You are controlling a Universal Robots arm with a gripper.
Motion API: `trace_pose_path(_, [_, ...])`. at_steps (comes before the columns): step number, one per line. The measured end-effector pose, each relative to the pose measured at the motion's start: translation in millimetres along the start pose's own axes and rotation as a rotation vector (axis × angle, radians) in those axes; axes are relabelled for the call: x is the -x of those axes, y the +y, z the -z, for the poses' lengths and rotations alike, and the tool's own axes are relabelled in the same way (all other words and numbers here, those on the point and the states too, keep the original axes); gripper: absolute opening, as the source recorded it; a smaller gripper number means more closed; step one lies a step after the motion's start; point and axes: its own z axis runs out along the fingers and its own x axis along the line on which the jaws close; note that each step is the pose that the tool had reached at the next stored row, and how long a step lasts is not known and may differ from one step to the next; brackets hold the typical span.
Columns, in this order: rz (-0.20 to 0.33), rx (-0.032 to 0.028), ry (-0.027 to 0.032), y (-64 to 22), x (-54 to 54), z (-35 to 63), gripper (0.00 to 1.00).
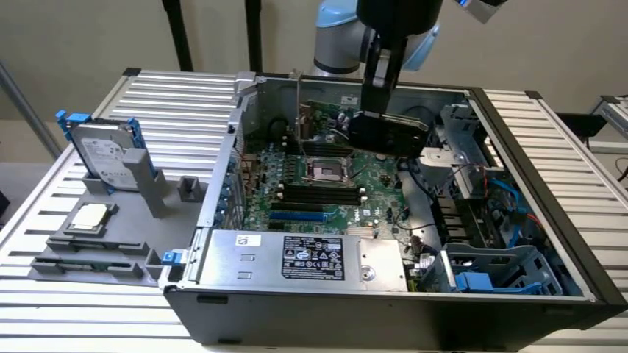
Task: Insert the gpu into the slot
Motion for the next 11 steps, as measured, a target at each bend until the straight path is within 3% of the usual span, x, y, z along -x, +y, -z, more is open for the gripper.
trace_pose_path(11, [0.18, 0.0077, -0.0027, 2.4, -1.1, -8.0, 0.26])
